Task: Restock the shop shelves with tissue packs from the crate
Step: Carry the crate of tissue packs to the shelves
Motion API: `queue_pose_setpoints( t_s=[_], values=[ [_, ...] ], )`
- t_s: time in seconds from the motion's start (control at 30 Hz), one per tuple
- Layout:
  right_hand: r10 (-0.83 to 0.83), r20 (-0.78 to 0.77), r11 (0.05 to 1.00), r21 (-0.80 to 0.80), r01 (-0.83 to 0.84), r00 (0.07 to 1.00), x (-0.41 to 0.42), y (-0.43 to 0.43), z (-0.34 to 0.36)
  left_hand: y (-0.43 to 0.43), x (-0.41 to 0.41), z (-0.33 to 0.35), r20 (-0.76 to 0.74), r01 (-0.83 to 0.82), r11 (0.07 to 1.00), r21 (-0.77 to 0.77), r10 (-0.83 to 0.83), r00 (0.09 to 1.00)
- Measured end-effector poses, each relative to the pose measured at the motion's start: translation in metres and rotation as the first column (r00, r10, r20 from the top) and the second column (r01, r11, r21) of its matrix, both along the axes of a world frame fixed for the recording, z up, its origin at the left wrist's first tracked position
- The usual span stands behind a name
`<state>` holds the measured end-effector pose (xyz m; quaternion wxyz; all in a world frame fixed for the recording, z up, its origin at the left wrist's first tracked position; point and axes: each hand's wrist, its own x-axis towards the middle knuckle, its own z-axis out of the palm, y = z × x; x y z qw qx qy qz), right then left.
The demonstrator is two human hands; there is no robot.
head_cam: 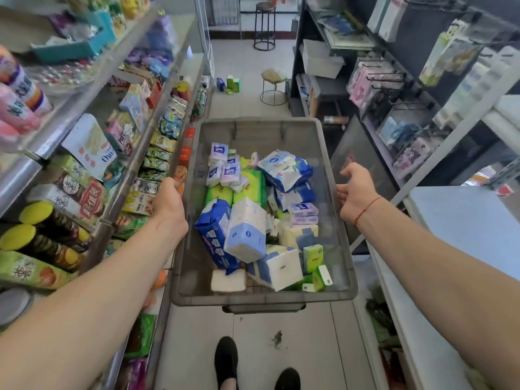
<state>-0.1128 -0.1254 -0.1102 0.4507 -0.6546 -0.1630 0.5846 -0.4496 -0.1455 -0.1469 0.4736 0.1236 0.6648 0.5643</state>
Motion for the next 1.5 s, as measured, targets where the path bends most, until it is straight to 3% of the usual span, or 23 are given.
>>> queue_pose_setpoints(
  t_s=[0.27, 0.5, 0.6, 0.83, 1.1, 1.5],
  values=[
    [0.078, -0.037, 0.997, -0.020, -0.078, 0.996, 0.012, 0.018, -0.004, 0.013, -0.002, 0.004, 0.034, 0.018, 1.000, -0.005, -0.018, 0.999],
    [0.038, -0.023, 0.999, 0.008, -0.038, 0.999, 0.002, 0.081, -0.002, 0.063, -0.017, 0.013, 0.052, -0.006, 0.999, 0.038, 0.004, 0.999],
    [-0.005, -0.008, 1.000, 0.019, 0.005, 1.000, -0.005, 0.118, -0.006, 0.096, -0.039, 0.012, 0.141, 0.096, 0.995, 0.028, -0.099, 0.985],
    [-0.045, 0.001, 0.999, -0.008, 0.045, 0.999, -0.039, 0.237, -0.021, 0.218, -0.084, 0.005, 0.149, 0.207, 0.978, -0.022, -0.201, 0.968],
    [-0.081, 0.034, 0.996, -0.021, 0.082, 0.996, -0.084, 0.379, -0.021, 0.377, -0.110, 0.028, 0.076, 0.189, 0.982, 0.005, -0.189, 0.979],
    [0.040, 0.026, 0.998, -0.044, -0.039, 0.999, -0.121, 0.606, -0.018, 0.597, -0.123, 0.023, 0.022, 0.115, 0.993, 0.010, -0.115, 0.993]
  ],
)
